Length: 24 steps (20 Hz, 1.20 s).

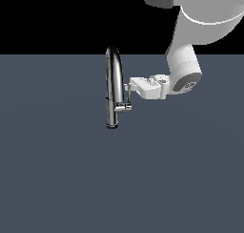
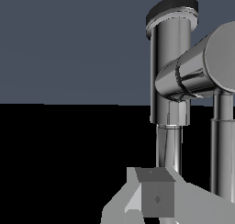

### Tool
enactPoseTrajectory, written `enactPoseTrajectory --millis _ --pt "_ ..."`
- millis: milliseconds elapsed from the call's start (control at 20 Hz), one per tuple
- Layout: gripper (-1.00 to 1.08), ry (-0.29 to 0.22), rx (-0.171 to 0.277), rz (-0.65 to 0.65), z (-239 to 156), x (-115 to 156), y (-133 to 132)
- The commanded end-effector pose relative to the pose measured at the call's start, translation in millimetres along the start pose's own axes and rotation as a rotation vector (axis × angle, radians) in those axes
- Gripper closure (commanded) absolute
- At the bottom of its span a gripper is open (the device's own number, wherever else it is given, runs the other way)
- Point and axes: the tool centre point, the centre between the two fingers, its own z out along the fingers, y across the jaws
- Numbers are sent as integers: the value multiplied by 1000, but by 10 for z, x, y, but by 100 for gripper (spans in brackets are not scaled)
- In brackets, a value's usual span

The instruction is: Turn on the faucet by rotating a designated handle.

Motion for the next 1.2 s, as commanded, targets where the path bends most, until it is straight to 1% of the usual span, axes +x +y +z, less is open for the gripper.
enactPoseTrajectory --millis 0,1150 --pt "108 0 0 0 -1 -6 37" --pt "108 0 0 0 -2 -67 542"
